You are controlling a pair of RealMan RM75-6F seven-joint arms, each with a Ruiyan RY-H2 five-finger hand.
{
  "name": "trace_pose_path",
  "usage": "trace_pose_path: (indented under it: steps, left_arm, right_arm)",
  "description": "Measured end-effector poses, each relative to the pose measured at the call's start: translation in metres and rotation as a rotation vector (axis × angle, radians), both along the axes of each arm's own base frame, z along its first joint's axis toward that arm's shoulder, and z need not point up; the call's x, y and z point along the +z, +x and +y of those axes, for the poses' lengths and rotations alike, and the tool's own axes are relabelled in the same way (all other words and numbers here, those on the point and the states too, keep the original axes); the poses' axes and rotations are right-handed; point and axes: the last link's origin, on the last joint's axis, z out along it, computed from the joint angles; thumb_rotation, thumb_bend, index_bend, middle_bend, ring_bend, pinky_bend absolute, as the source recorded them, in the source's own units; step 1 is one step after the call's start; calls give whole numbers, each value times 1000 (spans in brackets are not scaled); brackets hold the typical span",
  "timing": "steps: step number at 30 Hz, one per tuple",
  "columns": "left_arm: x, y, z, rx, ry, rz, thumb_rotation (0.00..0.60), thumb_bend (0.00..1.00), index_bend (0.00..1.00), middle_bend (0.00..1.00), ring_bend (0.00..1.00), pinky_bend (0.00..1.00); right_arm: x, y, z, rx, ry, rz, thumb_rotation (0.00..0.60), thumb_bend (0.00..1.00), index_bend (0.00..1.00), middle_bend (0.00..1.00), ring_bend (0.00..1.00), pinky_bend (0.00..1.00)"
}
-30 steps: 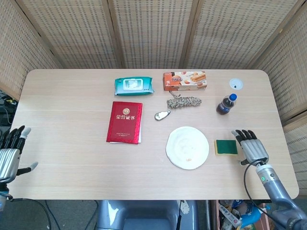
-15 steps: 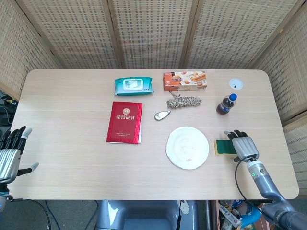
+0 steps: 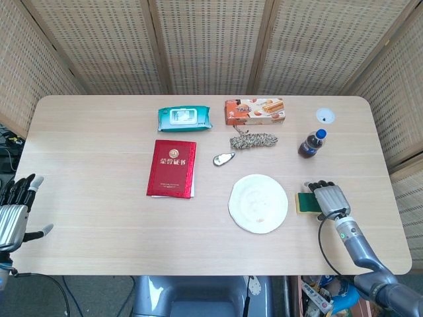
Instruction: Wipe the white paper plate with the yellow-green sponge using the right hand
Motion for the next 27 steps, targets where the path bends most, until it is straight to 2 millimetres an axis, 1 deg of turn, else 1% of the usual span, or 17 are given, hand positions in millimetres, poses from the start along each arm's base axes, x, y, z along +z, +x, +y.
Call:
trace_pose_path:
  steps: [3,8,10,13,17,21,23,25,27]
  left_arm:
    - [0,0,0,2,0,-2,600,0,0,0,0,0]
    - [0,0,1,2,-3,-2,600,0,0,0,0,0]
    - [0,0,1,2,-2,-3,600,0,0,0,0,0]
    - [0,0,1,3,0,-4,600,0,0,0,0,0]
    - [0,-1,2,7,-2,-7,600,0,0,0,0,0]
    - [0,0,2,8,-6,-8,600,0,0,0,0,0]
    - [-1,0,2,9,-9,-8,600,0,0,0,0,0]
    - [-1,0,3,9,-11,-9,600,0,0,0,0,0]
    - [-1,0,3,9,-12,-11,600,0,0,0,0,0]
  right_arm:
    - [-2,0,-2,12,-9,5,600,0,309,390,294,348]
    - [-4,3,-4,44,-18,5,600,17,426,491,376,454]
    - [-5,3,-5,57,-23,5,600,31,434,509,391,475]
    - [-4,5,-7,78,-39,-8,600,37,444,516,397,478]
    - [2,12,-8,115,-79,-44,600,36,451,521,398,478]
    - [13,28,-8,167,-111,-113,600,38,458,527,406,473]
    - [15,37,-6,183,-106,-159,600,41,458,527,407,435]
    - [18,51,-5,197,-89,-226,600,47,459,527,407,391]
    - [19,68,-3,204,-58,-310,600,56,458,527,407,373]
